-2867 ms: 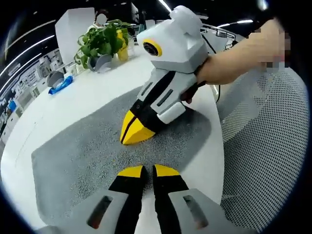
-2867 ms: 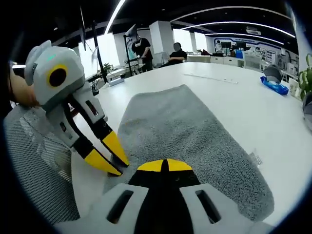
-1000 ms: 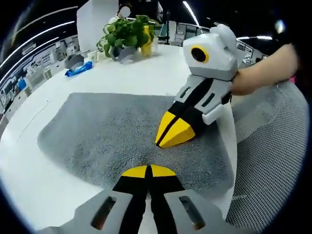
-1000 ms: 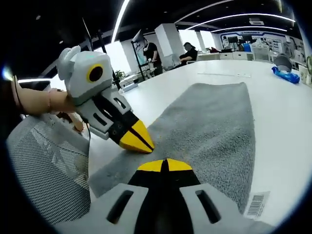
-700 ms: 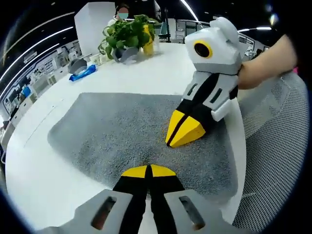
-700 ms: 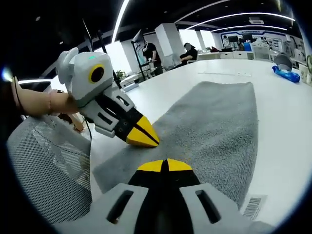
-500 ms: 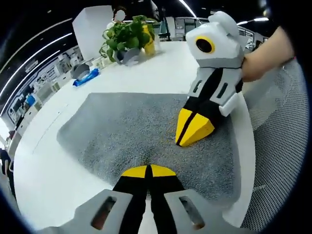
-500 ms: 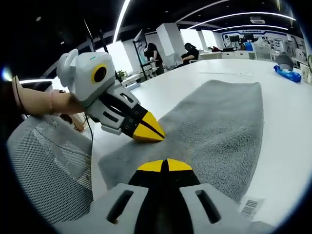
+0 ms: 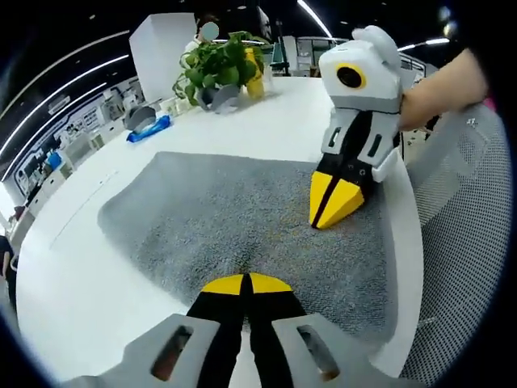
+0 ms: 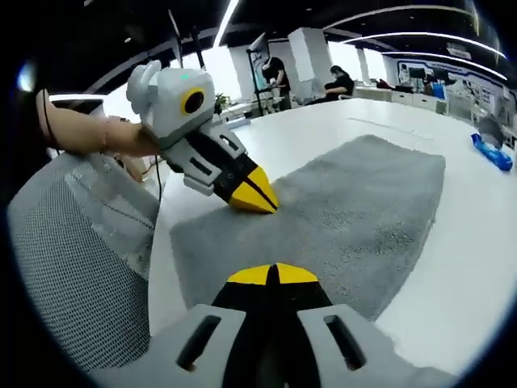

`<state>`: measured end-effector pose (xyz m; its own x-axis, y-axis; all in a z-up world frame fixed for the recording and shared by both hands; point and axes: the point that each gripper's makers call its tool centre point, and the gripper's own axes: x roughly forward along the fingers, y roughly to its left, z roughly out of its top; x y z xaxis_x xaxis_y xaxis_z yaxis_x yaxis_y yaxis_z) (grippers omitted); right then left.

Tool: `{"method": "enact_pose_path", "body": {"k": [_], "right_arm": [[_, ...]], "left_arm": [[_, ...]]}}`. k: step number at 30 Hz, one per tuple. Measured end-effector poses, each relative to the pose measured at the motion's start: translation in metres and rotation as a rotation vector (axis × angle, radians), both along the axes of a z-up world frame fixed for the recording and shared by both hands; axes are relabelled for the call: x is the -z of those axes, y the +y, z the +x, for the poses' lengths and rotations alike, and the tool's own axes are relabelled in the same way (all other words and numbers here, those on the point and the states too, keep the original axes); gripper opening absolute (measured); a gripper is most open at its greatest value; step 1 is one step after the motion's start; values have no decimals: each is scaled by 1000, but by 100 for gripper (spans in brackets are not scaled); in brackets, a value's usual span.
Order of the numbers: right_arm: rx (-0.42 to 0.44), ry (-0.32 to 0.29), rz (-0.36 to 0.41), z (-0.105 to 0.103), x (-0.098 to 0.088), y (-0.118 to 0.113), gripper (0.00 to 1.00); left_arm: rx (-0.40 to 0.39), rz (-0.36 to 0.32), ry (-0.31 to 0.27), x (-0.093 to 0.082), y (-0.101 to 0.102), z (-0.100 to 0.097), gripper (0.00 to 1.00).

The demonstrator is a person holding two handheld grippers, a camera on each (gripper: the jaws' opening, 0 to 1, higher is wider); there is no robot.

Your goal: Fold the towel on the table until its edges align and the towel forms a compact rectangular stack.

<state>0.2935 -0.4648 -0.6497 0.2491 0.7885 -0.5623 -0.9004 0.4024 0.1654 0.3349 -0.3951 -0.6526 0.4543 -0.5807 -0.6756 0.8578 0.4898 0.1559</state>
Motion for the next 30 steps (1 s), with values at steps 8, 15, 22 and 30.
{"method": "enact_pose_path", "body": {"k": [8, 15, 22, 30], "right_arm": [[-179, -165, -223, -22, 0, -49, 0], [-320, -302, -413, -33, 1, -52, 0], [-475, -491, -598, -31, 0, -54, 0], [-654, -700, -732, -50, 8, -82, 0]], "left_arm": [[3, 8, -4, 0, 0, -1, 1], [91, 97, -85, -5, -8, -4, 1], [349, -51, -55, -12, -73, -52, 6], [343, -67, -45, -1, -75, -52, 2]]}}
